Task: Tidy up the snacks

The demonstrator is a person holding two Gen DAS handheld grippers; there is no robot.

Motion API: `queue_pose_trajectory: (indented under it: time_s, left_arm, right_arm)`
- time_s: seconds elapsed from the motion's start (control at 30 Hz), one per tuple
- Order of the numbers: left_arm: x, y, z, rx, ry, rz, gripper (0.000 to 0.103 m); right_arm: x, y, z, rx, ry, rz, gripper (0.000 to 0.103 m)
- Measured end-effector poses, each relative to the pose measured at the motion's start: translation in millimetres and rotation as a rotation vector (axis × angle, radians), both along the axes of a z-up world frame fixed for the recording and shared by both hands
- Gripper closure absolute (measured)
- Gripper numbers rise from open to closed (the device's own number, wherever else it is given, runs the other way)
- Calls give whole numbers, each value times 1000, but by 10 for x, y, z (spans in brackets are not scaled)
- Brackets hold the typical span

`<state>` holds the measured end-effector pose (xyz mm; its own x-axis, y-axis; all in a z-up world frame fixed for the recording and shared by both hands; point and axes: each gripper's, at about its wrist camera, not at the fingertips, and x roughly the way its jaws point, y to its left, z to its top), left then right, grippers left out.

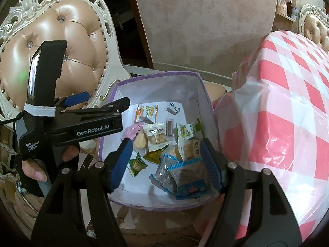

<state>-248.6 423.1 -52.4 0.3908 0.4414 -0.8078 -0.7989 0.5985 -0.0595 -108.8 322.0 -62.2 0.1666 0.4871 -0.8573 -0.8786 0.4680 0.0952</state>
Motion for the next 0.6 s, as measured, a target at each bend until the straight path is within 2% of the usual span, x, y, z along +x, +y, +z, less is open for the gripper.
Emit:
queue_pose_trajectory:
  time_s: [0.6]
  left_arm:
    - [-8,13,-34,-21,1,3,0]
  right_arm:
    - [2,3,-5,0,1,1,31]
